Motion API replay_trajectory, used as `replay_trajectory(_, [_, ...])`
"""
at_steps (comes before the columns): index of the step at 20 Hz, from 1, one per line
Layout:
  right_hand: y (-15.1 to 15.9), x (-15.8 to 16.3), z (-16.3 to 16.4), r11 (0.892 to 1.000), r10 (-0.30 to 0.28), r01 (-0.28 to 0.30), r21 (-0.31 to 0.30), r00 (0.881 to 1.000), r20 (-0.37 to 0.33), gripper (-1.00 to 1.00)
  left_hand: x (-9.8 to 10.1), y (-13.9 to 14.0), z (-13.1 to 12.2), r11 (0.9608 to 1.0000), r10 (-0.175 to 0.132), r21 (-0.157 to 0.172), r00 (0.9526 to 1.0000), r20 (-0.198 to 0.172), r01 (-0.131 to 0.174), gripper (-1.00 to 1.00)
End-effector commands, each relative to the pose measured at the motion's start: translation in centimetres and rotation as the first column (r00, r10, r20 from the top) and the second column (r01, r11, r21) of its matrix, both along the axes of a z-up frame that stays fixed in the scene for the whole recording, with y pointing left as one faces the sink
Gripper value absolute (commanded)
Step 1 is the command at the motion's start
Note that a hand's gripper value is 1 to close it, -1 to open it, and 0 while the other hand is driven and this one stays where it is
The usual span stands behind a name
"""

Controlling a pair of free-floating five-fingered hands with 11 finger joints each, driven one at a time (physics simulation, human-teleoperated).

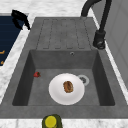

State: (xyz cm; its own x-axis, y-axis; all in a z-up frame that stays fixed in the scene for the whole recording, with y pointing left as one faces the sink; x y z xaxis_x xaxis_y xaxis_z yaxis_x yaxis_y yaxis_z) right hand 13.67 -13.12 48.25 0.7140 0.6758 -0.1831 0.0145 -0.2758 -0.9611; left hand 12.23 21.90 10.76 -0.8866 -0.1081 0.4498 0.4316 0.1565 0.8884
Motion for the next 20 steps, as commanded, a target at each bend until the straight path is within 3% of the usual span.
replay_trajectory(1, [-0.5,-1.4,-3.1,0.997,0.073,-0.074,0.022,0.997,0.034,-1.00,0.0,0.0,0.0,1.0000,0.000,0.000,1.0000,0.000,0.000,0.00])
replay_trajectory(8, [-0.8,-1.7,-7.9,0.986,0.160,-0.160,0.047,0.987,0.012,-1.00,0.0,0.0,0.0,1.0000,0.000,0.000,1.0000,0.000,0.000,0.00])
replay_trajectory(12, [-1.0,-1.9,-10.6,0.973,0.227,-0.226,0.045,0.974,-0.012,-1.00,0.0,0.0,0.0,1.0000,0.000,0.000,1.0000,0.000,0.000,0.00])
replay_trajectory(16, [-1.0,-1.9,-13.0,0.951,0.309,-0.307,0.045,0.950,-0.039,-1.00,0.0,0.0,0.0,1.0000,0.000,0.000,1.0000,0.000,0.000,0.00])
replay_trajectory(20, [-1.0,-1.9,-14.9,0.917,0.396,-0.393,0.060,0.916,-0.057,-1.00,0.0,0.0,0.0,1.0000,0.000,0.000,1.0000,0.000,0.000,0.00])
